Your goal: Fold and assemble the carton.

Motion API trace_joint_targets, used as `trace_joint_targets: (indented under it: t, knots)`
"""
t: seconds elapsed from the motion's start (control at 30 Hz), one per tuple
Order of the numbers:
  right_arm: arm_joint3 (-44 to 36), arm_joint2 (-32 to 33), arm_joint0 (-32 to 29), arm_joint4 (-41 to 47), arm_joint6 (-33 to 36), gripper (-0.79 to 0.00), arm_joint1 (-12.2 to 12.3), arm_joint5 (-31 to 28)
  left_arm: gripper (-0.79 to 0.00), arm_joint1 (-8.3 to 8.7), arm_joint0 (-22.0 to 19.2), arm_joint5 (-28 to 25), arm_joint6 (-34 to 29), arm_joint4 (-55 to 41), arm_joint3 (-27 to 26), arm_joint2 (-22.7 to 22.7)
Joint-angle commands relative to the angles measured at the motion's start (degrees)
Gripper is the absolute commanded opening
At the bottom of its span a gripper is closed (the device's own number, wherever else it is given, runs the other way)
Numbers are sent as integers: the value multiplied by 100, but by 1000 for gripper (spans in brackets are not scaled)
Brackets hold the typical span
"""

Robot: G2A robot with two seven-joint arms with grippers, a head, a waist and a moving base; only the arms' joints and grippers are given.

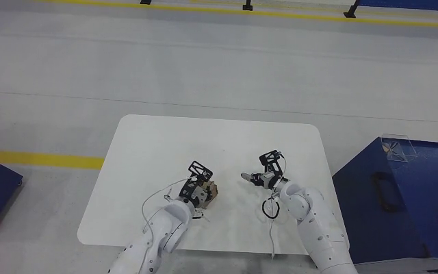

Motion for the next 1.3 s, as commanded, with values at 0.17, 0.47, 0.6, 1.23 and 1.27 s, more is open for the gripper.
trace_joint_targets:
  t: [0.17,0.47,0.6,1.23,1.27]
  knots:
    - [0,0,0,0,0,0,0,0,-785,-29,17,-41,294,-37,294,3]
    - [0,0,0,0,0,0,0,0,-785,-124,-128,167,185,36,442,190]
    - [0,0,0,0,0,0,0,0,-785,-130,-61,151,112,114,433,207]
    - [0,0,0,0,0,0,0,0,-785,-163,346,434,1485,595,41,155]
    - [0,0,0,0,0,0,0,0,-785,-140,508,521,1793,738,-110,106]
